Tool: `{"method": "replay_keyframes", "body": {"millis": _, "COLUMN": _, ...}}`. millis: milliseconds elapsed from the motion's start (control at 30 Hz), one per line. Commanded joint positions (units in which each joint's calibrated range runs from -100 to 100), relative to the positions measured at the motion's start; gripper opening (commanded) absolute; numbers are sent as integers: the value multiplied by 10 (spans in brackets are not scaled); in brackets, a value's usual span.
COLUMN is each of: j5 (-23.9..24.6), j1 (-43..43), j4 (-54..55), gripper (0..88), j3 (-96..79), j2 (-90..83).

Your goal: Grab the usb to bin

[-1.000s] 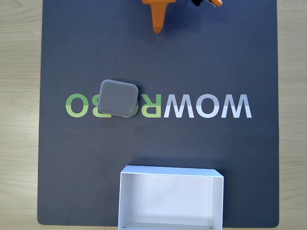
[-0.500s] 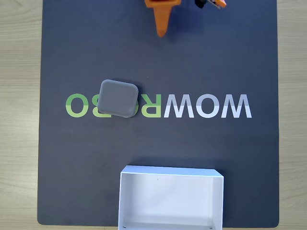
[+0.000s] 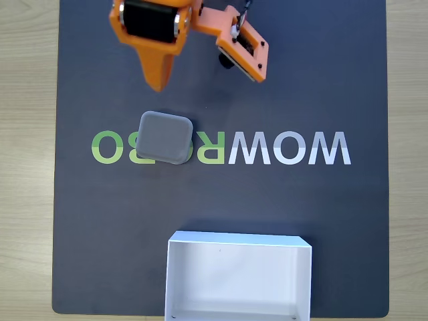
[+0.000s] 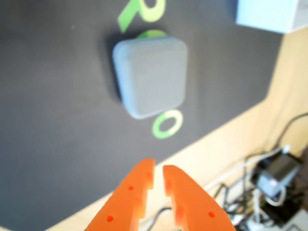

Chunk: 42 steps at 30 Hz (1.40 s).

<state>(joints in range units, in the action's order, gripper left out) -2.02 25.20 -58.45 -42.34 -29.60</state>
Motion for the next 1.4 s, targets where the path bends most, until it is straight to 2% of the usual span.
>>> {"method": "replay_keyframes", "body": {"millis": 0, "j5": -2, "j1": 41, "j4": -65, "gripper": 25, "j3": 100, "j2": 112}}
{"method": "replay_keyframes", "body": {"millis": 200, "j5": -3, "j1": 81, "j4": -84, "gripper": 29, "j3": 170, "j2": 235}}
{"method": "replay_keyframes", "body": {"millis": 267, "j5": -19, "j1": 77, "j4": -84, "gripper": 59, "j3": 192, "j2": 267}}
{"method": "replay_keyframes", "body": {"millis": 500, "j5": -72, "j1": 49, "j4": -90, "gripper": 281, "j3": 245, "j2": 344}}
{"method": "replay_keyframes", "body": {"millis": 767, "j5": -70, "j1": 7, "j4": -84, "gripper": 438, "j3": 251, "j2": 402}}
{"method": "replay_keyframes", "body": {"millis": 933, "j5": -69, "j1": 1, "j4": -80, "gripper": 449, "j3": 252, "j2": 441}}
{"method": "replay_keyframes", "body": {"millis": 1100, "j5": -69, "j1": 6, "j4": -32, "gripper": 446, "j3": 274, "j2": 487}}
{"method": "replay_keyframes", "body": {"millis": 1367, "j5": -70, "j1": 6, "j4": -64, "gripper": 445, "j3": 357, "j2": 549}}
